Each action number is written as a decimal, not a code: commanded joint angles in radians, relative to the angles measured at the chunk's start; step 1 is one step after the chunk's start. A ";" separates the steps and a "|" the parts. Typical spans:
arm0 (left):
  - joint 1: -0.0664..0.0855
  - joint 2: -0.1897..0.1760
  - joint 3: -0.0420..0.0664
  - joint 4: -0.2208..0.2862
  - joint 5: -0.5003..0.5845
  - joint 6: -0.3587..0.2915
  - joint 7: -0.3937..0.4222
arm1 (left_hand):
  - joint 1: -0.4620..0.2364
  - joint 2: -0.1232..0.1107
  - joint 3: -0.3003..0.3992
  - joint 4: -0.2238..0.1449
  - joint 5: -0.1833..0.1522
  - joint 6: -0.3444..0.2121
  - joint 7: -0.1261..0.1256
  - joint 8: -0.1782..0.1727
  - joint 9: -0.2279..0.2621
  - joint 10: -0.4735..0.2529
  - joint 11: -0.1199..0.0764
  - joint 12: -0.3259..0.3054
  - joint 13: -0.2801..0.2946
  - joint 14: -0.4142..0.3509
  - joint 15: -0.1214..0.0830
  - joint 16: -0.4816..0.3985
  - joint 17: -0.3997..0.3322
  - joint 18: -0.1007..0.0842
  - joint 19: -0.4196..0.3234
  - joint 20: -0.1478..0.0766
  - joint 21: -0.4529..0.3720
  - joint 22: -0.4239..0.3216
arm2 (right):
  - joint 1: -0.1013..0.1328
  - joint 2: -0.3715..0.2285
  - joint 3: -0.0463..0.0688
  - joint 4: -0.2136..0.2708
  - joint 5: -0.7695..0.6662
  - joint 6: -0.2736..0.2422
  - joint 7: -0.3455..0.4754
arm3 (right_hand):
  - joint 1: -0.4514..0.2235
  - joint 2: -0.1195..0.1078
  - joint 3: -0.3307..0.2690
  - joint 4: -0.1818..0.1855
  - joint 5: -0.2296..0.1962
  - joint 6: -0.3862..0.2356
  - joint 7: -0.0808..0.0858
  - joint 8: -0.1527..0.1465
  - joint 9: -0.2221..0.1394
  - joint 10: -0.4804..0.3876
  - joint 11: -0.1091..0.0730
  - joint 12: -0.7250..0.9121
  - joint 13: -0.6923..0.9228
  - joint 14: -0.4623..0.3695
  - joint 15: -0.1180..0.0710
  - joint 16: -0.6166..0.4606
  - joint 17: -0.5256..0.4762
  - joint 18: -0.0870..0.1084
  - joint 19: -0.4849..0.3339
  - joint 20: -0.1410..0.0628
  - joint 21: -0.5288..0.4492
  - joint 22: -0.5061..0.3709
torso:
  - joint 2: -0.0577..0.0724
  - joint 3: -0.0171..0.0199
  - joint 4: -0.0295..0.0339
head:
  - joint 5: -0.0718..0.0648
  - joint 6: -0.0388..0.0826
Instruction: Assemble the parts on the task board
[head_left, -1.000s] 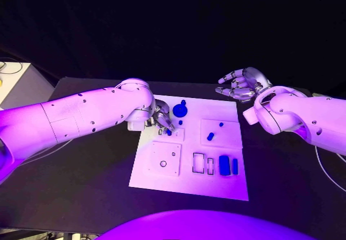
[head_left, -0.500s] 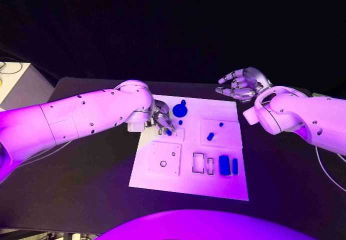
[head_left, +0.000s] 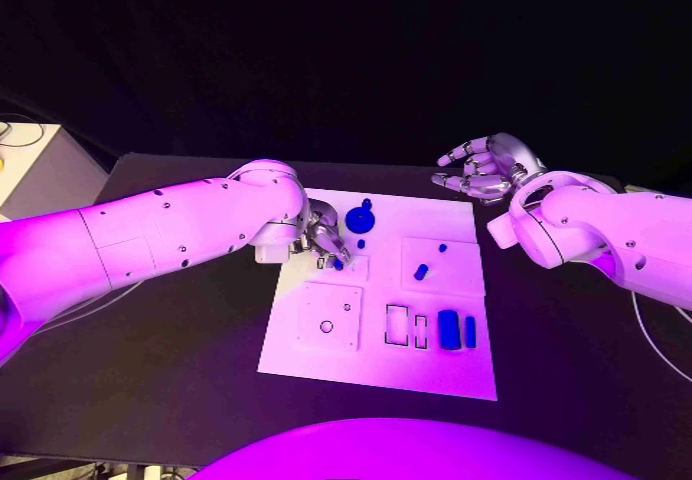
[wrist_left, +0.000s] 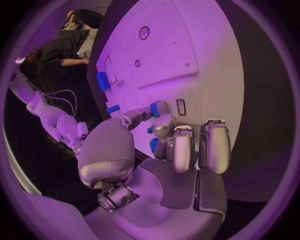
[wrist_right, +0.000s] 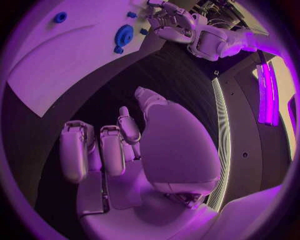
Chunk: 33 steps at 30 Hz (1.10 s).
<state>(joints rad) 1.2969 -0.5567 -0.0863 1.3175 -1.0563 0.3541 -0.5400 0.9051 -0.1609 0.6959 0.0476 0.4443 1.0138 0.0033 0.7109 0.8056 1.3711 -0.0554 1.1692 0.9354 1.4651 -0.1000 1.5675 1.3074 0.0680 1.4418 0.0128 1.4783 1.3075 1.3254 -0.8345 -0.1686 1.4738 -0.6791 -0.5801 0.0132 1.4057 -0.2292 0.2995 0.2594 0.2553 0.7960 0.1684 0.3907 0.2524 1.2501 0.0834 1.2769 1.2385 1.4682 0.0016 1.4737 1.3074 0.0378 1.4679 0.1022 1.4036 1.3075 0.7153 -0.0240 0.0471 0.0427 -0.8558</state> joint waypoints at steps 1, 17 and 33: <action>-0.012 0.005 -0.008 0.007 0.012 0.030 0.005 | -0.001 -0.010 0.011 -0.023 -0.001 0.006 -0.002 -0.006 -0.001 0.003 -0.007 -0.006 0.001 0.106 -0.006 0.003 0.263 -0.020 0.003 -0.005 -0.001 0.052 | 0.000 0.000 0.000 0.002 -0.008 0.010 0.010 | -0.004 -0.002 -0.007 -0.001 0.007 -0.007 -0.001 0.006 0.001 -0.004 -0.001 0.005 -0.001 0.051 0.003 -0.003 0.082 0.002 0.032 0.004 -0.006 0.163 | 0.000 0.0003 0.0001 | -0.001 0.000; -0.012 0.004 -0.008 0.002 0.012 0.030 0.005 | -0.012 -0.024 -0.089 0.036 -0.006 0.016 -0.004 -0.015 0.000 0.003 -0.008 -0.006 0.006 0.106 -0.008 0.003 0.263 -0.020 0.004 -0.007 -0.003 0.052 | -0.001 -0.001 0.000 0.001 -0.008 0.009 0.011 | -0.006 -0.001 -0.009 0.000 0.008 -0.009 -0.001 0.008 0.001 -0.008 -0.001 0.003 -0.006 0.049 0.003 -0.005 0.079 0.003 0.030 0.004 -0.011 0.160 | 0.000 0.0002 -0.0002 | -0.001 0.000; -0.012 0.003 -0.008 -0.002 0.010 0.030 0.005 | -0.007 -0.033 -0.162 0.076 -0.020 0.021 -0.004 -0.022 0.002 0.003 -0.008 -0.005 0.011 0.106 -0.008 0.003 0.263 -0.020 0.004 -0.007 -0.004 0.052 | -0.001 -0.001 0.000 0.000 -0.007 0.009 0.012 | -0.008 -0.002 -0.013 0.002 0.007 -0.020 0.001 0.004 -0.001 -0.021 0.001 -0.008 -0.019 0.046 0.004 -0.011 0.070 0.006 0.024 0.004 -0.025 0.153 | 0.000 -0.0001 -0.0001 | -0.002 -0.001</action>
<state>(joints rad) 1.2940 -0.5571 -0.0882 1.3114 -1.0562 0.3529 -0.5394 0.8961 -0.1859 0.5408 0.1227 0.4277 1.0350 -0.0073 0.6960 0.8057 1.3745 -0.0589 1.1647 0.9448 1.4650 -0.0998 1.5675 1.3074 0.0680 1.4455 0.0091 1.4783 1.3074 1.3252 -0.8355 -0.1686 1.4731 -0.6790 -0.5802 0.0143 1.4057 -0.2292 0.2911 0.2621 0.2614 0.7808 0.1693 0.3949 0.2523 1.2356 0.0870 1.2716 1.2201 1.4682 0.0016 1.4678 1.3081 0.0377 1.4679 0.1022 1.3823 1.3073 0.7154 -0.0240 0.0471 0.0405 -0.8568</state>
